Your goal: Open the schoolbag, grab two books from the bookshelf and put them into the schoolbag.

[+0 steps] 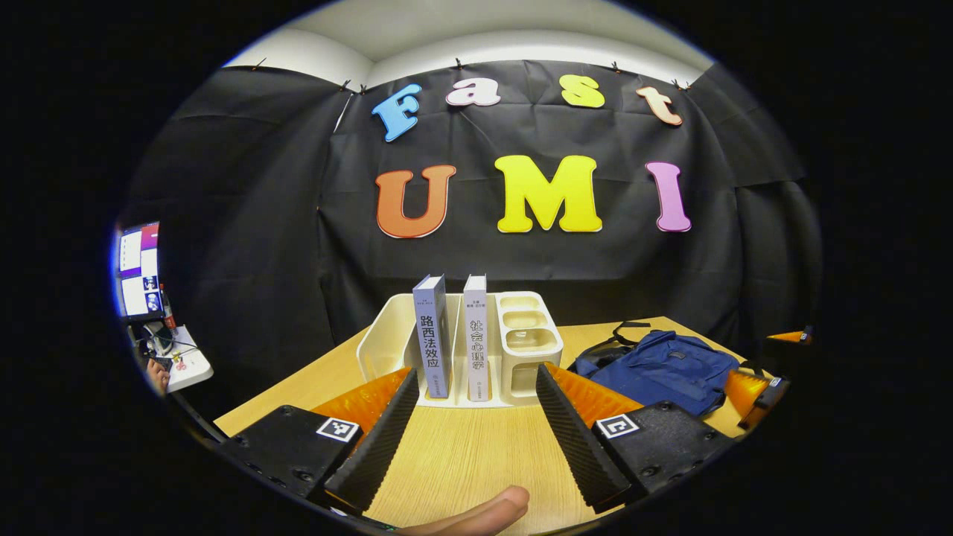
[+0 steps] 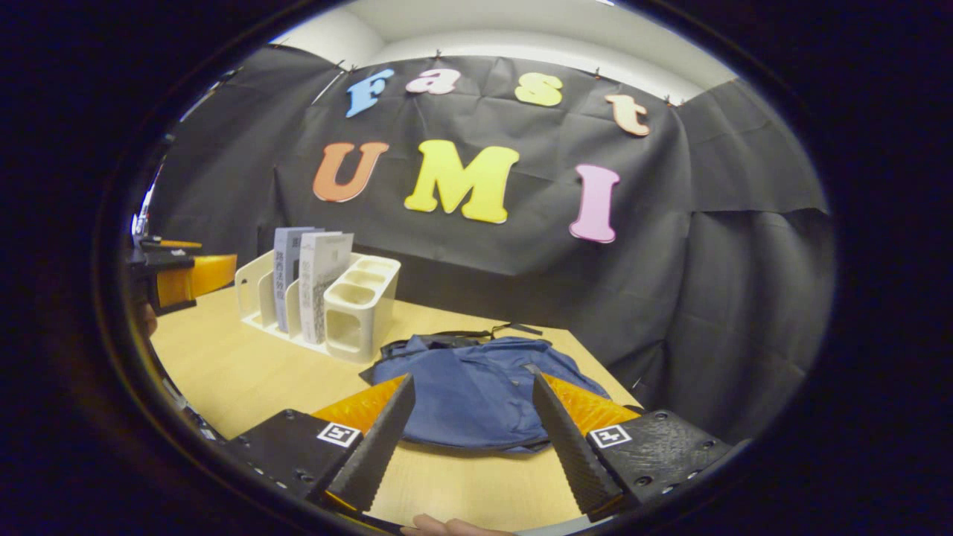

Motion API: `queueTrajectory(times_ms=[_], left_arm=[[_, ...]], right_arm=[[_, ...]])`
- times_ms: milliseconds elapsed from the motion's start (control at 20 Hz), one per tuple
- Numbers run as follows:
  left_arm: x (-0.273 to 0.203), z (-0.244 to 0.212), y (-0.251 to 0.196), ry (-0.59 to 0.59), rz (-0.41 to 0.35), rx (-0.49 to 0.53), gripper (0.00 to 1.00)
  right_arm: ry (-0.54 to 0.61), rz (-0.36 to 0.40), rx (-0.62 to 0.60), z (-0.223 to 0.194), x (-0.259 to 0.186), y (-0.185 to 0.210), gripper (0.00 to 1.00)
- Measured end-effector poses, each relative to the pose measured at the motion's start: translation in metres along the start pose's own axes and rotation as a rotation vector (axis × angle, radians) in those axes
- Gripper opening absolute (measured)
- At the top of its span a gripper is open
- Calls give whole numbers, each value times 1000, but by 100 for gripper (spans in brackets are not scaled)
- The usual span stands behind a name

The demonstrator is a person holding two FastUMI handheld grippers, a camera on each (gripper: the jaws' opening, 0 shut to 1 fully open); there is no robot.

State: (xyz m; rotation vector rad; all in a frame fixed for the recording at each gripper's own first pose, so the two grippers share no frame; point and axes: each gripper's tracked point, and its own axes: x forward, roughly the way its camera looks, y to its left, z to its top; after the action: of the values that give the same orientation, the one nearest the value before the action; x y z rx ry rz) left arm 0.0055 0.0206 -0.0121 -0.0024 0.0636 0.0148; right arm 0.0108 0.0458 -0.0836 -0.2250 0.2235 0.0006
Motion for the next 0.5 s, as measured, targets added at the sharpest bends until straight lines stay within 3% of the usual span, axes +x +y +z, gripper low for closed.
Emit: queueTrajectory(times_ms=[300, 500], left_arm=[[-5, 10, 6, -30, -27, -5, 99], [-4, 18, 31, -56, 26, 18, 99]], right_arm=[[72, 52, -131, -23, 40, 57, 99], [181, 106, -217, -55, 74, 92, 95]])
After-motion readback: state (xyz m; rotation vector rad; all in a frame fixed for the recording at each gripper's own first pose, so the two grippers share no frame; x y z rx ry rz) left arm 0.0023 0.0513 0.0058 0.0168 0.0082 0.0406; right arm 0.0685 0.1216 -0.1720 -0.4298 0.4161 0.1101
